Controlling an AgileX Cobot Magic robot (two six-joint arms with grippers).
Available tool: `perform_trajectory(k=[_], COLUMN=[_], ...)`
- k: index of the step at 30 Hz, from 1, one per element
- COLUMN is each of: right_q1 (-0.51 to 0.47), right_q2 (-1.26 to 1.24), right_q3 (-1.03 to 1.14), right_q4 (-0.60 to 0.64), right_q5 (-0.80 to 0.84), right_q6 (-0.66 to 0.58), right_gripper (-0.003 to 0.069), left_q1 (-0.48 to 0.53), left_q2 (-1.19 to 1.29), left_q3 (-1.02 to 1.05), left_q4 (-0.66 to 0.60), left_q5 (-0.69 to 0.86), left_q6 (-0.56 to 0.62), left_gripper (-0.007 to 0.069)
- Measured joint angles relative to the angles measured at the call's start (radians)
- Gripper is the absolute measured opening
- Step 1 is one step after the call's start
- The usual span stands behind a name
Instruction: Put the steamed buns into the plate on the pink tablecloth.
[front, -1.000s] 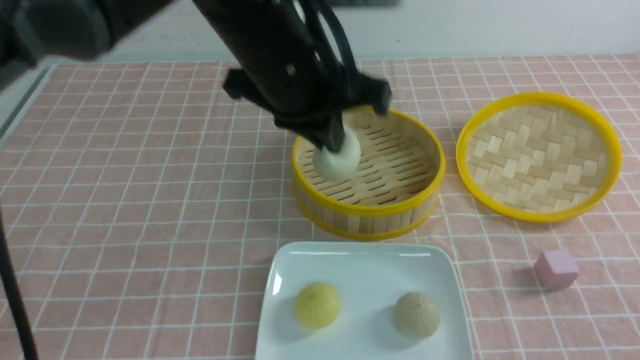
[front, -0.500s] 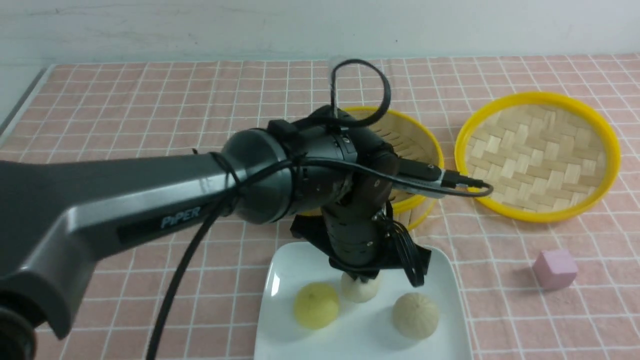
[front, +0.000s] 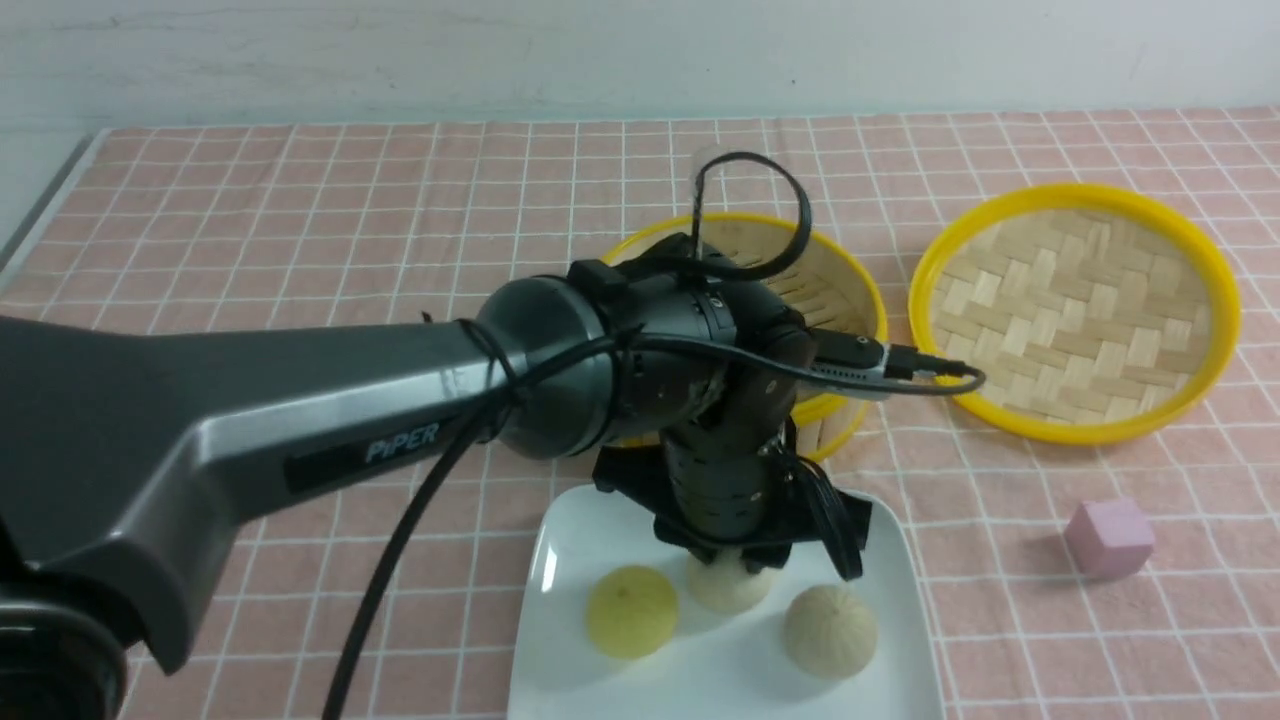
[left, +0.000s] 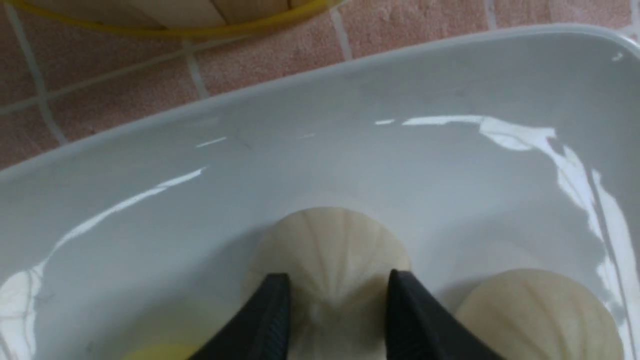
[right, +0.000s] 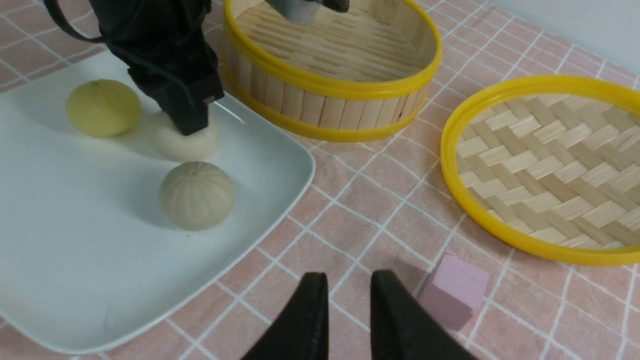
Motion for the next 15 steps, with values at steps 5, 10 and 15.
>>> perform_trajectory(k=[5, 10, 15], right_q1=[0.0, 0.0, 0.0], right_q2=[-0.02, -0.056, -0.1], right_q3=[-0.061, -0.166, -0.197], right_q4=[0.059, 0.096, 0.134], right_q5=[0.038, 0.131, 0.214], right_q6=[0.0, 0.0, 0.041], right_gripper=[0.0029, -0.0013, -0.0013], left_q1=[0.0, 0.0, 0.0], left_q2=[-0.03, -0.038, -0.039], left_q3=[-0.004, -0.005, -0.005], left_q4=[-0.001, -0.005, -0.005], left_q5=[0.026, 0.042, 0.064], left_q6=[0.0, 0.0, 0.004], left_gripper=[0.0395, 0.0401, 0.0366])
